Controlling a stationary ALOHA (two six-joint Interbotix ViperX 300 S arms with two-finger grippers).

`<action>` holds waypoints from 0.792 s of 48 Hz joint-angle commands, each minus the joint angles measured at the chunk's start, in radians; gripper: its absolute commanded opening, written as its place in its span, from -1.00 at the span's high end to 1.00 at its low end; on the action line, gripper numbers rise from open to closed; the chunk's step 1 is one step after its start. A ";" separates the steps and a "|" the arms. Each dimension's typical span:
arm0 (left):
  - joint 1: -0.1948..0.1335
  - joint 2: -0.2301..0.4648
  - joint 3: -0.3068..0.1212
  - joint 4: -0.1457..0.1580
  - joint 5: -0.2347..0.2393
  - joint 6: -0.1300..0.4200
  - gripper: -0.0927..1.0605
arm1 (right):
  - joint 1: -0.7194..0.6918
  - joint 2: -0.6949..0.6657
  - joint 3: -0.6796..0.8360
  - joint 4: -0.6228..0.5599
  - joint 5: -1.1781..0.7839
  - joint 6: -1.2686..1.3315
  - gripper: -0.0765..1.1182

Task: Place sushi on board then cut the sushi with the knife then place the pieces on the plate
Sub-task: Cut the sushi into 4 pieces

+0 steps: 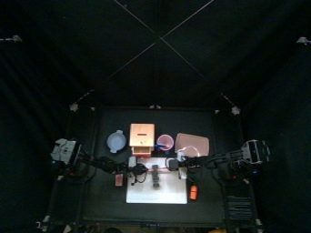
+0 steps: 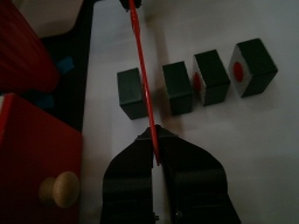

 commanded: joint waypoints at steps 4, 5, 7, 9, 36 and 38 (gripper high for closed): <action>0.006 -0.089 -0.015 0.028 -0.021 0.002 0.12 | 0.008 -0.103 -0.014 0.002 0.037 -0.002 0.28; 0.006 -0.095 -0.017 0.028 -0.023 0.002 0.11 | 0.008 -0.117 -0.014 0.003 0.046 0.000 0.28; 0.008 -0.109 -0.017 0.028 -0.028 0.002 0.08 | 0.012 -0.137 -0.012 0.008 0.063 0.002 0.28; 0.008 -0.117 -0.017 0.029 -0.032 0.003 0.03 | 0.017 -0.155 -0.009 0.015 0.080 0.002 0.28; 0.031 -0.137 -0.015 0.071 -0.279 0.003 -0.70 | 0.014 -0.353 0.067 0.443 0.288 0.006 0.29; 0.031 -0.137 -0.012 0.071 -0.298 0.003 -0.70 | 0.009 -0.368 0.080 0.488 0.298 0.006 0.29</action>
